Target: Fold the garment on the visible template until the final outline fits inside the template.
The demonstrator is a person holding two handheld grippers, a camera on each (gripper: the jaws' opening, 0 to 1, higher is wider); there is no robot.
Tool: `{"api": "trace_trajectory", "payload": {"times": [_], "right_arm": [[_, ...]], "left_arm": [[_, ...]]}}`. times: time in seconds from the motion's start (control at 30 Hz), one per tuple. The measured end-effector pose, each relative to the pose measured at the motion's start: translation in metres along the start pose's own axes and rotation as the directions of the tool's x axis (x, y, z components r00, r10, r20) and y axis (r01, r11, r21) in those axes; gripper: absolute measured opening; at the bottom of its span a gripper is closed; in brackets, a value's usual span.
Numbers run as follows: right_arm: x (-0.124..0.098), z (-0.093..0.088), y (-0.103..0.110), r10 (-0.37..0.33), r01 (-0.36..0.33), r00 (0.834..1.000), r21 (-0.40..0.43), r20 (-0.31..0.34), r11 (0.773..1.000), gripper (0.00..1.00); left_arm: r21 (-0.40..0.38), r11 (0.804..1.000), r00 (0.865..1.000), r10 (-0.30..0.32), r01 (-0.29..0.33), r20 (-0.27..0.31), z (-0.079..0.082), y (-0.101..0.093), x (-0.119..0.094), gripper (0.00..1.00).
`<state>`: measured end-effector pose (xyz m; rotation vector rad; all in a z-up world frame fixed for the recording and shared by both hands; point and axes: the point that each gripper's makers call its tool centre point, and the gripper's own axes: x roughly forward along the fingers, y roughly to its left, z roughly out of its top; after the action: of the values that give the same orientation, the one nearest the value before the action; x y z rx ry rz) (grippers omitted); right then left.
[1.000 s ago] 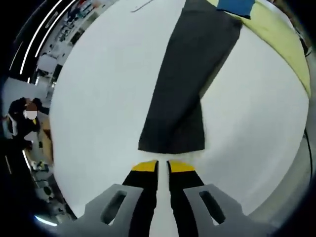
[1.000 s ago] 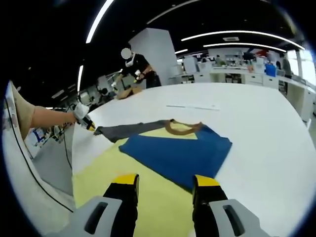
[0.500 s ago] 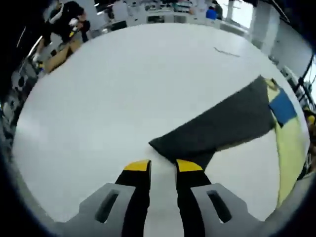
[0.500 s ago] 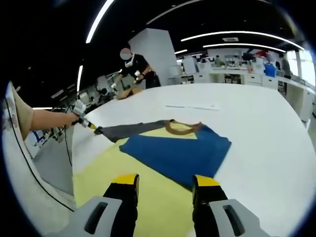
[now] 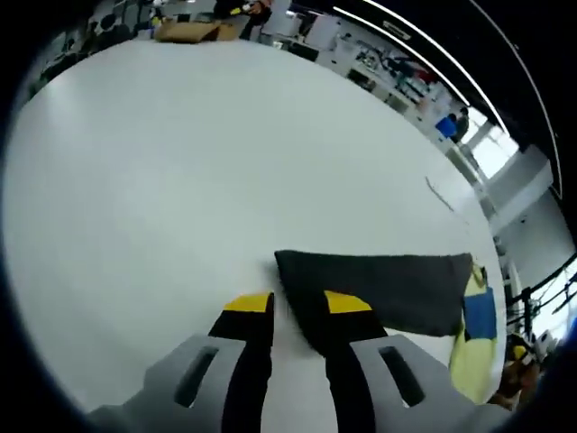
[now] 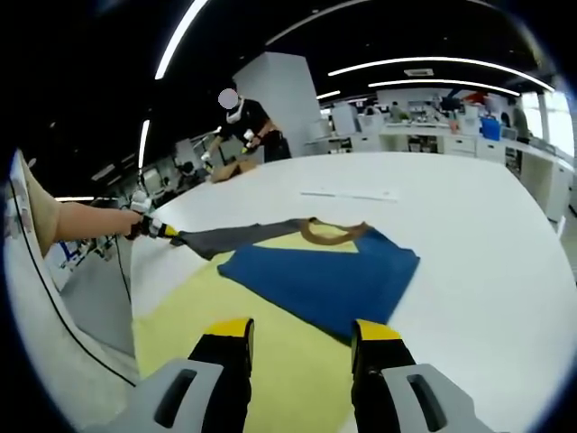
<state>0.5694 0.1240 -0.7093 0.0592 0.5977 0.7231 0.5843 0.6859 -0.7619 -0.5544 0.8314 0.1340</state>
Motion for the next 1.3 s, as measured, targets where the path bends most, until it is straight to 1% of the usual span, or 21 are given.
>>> {"api": "trace_trajectory", "payload": {"times": [0.13, 0.23, 0.3, 0.37, 0.53, 0.67, 0.77, 0.87, 1.07, 1.23, 1.3], "right_arm": [[0.0, 0.0, 0.001, 0.001, -0.001, 1.0, -0.003, -0.002, 1.0, 0.4], [-0.001, 0.0, 0.001, 0.001, -0.001, 1.0, -0.005, -0.003, 1.0, 0.4], [-0.002, -0.001, 0.002, 0.001, -0.001, 1.0, -0.005, -0.003, 1.0, 0.4], [-0.003, -0.001, 0.002, -0.001, 0.001, 1.0, -0.006, -0.003, 1.0, 0.4], [-0.007, -0.002, 0.0, -0.009, 0.008, 1.0, -0.015, -0.009, 1.0, 0.4], [-0.009, -0.003, 0.0, -0.012, 0.011, 1.0, -0.021, -0.01, 1.0, 0.4], [-0.01, -0.003, 0.0, -0.015, 0.015, 1.0, -0.028, -0.013, 1.0, 0.4], [-0.012, -0.004, -0.001, -0.02, 0.02, 1.0, -0.036, -0.016, 0.999, 0.4], [-0.014, -0.007, -0.002, -0.028, 0.027, 0.999, -0.045, -0.023, 0.999, 0.4], [-0.017, -0.01, -0.003, -0.038, 0.035, 0.999, -0.069, -0.032, 0.997, 0.4], [-0.018, -0.011, -0.004, -0.04, 0.037, 0.998, -0.077, -0.039, 0.996, 0.41]], "left_arm": [[0.002, 1.0, 1.0, 0.007, -0.007, -0.03, -0.007, -0.001, 0.004, 0.13], [0.003, 1.0, 0.999, 0.009, -0.009, -0.038, -0.01, -0.001, 0.004, 0.12], [-0.006, 1.0, 0.999, 0.004, -0.004, -0.038, -0.01, -0.001, 0.005, 0.08], [-0.005, 1.0, 0.999, -0.013, 0.013, -0.039, -0.01, -0.004, 0.004, 0.0], [0.017, 1.0, 0.999, -0.017, 0.018, -0.038, -0.007, -0.005, 0.001, 0.0], [0.021, 0.999, 0.999, -0.026, 0.027, -0.023, 0.001, -0.007, -0.001, 0.0], [0.027, 0.999, 0.999, -0.039, 0.039, -0.013, 0.007, -0.013, -0.003, 0.0], [0.029, 0.998, 0.998, -0.057, 0.057, 0.003, 0.017, -0.019, -0.007, 0.0], [0.076, 0.994, 0.997, -0.078, 0.077, 0.005, 0.029, -0.031, -0.013, 0.0], [0.111, 0.989, 0.995, -0.096, 0.095, 0.006, 0.039, -0.043, -0.019, 0.0], [0.137, 0.986, 0.995, -0.101, 0.1, 0.007, 0.044, -0.047, -0.021, 0.0]]}}
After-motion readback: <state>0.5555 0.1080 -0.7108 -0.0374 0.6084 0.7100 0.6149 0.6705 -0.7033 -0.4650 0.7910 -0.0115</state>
